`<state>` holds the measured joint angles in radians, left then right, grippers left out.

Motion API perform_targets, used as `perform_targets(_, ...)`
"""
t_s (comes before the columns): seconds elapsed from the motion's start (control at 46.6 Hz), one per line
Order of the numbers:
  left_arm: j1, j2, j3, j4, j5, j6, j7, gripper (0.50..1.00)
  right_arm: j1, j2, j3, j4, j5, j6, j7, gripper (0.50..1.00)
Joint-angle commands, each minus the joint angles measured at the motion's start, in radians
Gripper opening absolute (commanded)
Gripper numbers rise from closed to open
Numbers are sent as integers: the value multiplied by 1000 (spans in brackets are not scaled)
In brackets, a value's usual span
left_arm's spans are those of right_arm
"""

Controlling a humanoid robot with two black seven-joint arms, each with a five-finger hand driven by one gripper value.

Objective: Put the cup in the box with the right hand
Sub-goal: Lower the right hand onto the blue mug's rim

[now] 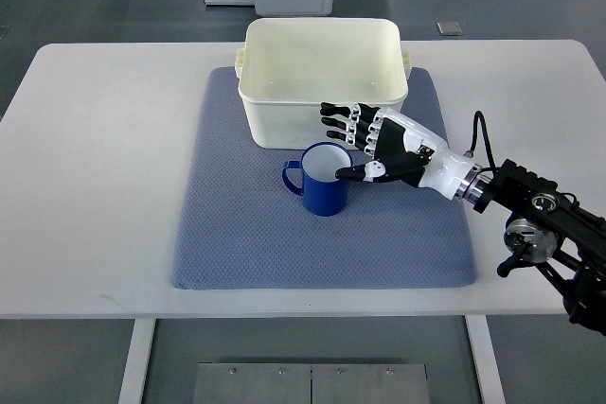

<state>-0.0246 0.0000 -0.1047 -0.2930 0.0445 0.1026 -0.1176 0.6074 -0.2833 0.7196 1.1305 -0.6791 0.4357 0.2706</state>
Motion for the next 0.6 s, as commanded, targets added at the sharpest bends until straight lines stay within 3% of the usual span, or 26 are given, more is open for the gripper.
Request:
perform_targets(0.0, 0, 0, 0, 0, 0, 0, 1, 1000, 0, 7, 0, -3, 0, 0, 1, 1000)
perform_targets(0.579, 0, 0, 0, 0, 0, 0, 0, 1000, 0, 64, 0, -54, -8, -68, 24, 1000)
